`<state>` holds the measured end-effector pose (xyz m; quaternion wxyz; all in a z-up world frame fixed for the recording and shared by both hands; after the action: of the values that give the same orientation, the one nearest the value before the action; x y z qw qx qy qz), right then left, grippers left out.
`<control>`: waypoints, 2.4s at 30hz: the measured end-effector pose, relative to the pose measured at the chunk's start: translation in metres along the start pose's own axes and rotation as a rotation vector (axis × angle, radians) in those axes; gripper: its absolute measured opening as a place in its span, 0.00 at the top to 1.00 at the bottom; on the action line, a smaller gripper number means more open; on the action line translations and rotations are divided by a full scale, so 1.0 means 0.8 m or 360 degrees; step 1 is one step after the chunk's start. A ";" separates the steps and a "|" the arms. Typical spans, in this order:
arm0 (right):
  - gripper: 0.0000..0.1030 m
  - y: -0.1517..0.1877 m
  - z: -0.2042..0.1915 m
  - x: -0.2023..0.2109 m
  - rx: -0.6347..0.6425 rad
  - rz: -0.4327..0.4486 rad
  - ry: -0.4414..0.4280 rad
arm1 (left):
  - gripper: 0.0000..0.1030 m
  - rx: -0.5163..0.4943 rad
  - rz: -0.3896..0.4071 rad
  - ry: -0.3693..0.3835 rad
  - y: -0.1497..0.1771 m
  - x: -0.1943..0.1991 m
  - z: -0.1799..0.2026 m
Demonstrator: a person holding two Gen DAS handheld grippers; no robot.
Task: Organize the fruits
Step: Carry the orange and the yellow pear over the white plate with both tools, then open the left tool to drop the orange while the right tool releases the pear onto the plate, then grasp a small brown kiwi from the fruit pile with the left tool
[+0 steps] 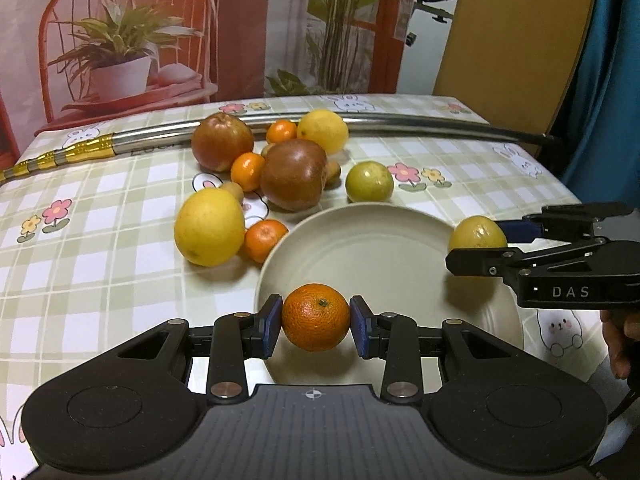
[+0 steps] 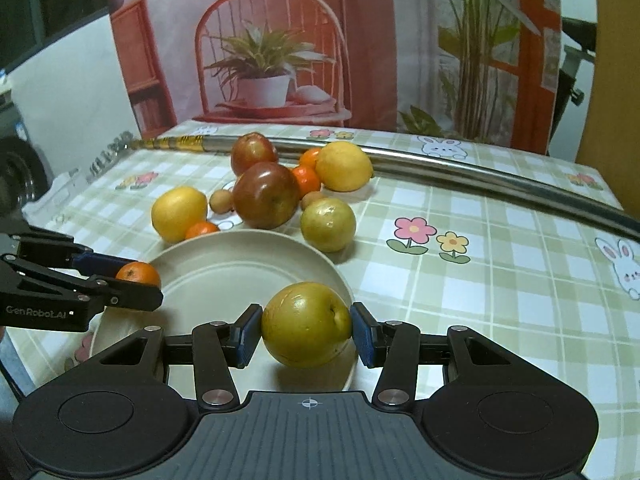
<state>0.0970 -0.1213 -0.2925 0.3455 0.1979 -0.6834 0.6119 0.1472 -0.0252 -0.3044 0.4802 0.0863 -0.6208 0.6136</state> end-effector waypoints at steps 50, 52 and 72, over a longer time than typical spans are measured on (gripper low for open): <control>0.39 -0.004 -0.010 0.015 0.0026 0.0180 0.0069 | 0.40 0.0086 0.0265 -0.0135 0.018 0.028 -0.002; 0.39 -0.008 -0.004 0.016 0.0003 0.0189 0.0071 | 0.40 0.0103 0.0263 -0.0156 0.014 0.031 -0.010; 0.39 -0.082 0.040 0.020 -0.0148 0.0278 0.0102 | 0.33 0.0114 0.0092 -0.0098 -0.088 0.049 -0.070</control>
<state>0.1245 -0.1613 -0.2354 0.3212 0.1015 -0.7143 0.6134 0.2034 0.0247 -0.2409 0.4395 0.1044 -0.6153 0.6460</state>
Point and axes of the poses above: each gripper's, at about its wrist camera, not at the fingertips, and x roughly against the way its jaws point, z to its right, y to its underside, the point moved 9 cm from there along -x, roughly the way its jaws point, and after that the axes turned 11 degrees about y, right-handed, at the moved point
